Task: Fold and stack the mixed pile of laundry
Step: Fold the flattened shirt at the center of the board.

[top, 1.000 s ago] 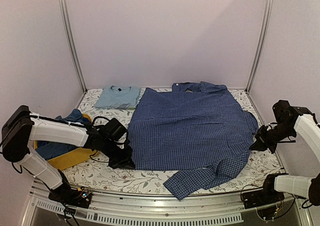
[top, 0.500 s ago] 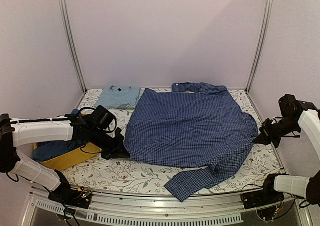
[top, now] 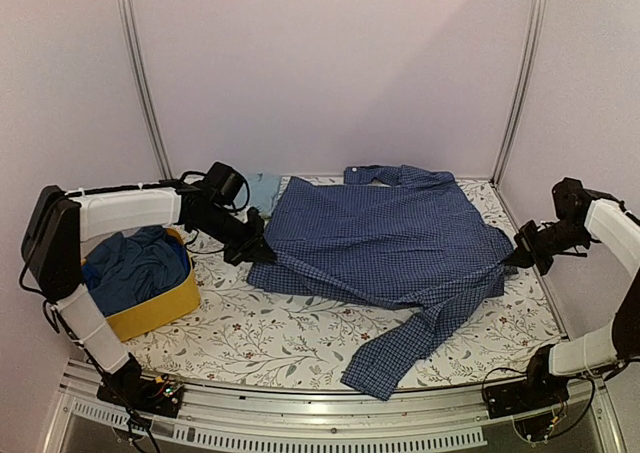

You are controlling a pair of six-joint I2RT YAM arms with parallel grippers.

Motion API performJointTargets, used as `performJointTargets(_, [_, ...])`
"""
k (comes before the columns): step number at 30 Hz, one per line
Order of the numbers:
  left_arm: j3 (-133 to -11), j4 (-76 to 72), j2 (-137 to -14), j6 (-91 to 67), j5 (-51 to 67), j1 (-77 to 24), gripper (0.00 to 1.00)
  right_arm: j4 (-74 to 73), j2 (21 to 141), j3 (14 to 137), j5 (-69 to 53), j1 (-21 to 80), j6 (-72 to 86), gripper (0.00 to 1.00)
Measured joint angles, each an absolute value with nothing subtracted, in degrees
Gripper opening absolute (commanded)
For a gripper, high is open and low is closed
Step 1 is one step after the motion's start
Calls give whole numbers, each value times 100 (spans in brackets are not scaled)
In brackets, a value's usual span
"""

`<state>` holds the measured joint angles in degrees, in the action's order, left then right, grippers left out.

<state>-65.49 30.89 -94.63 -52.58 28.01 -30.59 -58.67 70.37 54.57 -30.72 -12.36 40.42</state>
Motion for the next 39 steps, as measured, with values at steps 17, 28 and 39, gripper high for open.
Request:
performJointTargets(17, [-8429,3291,-11515,-4676,2952,-2652,0,-4147,9542,6702,-3197,-1319,4445,0])
performJointTargets(28, [-8670,3107,-11872,-4388,2838,-2580,64,-3817,10377,7275,-3430,-1441,4032,67])
performJointTargets(39, [-6539,2346,-9791,-3616,2858,-2475,55,-3854,8768,6449,-3450,-1765,2668,68])
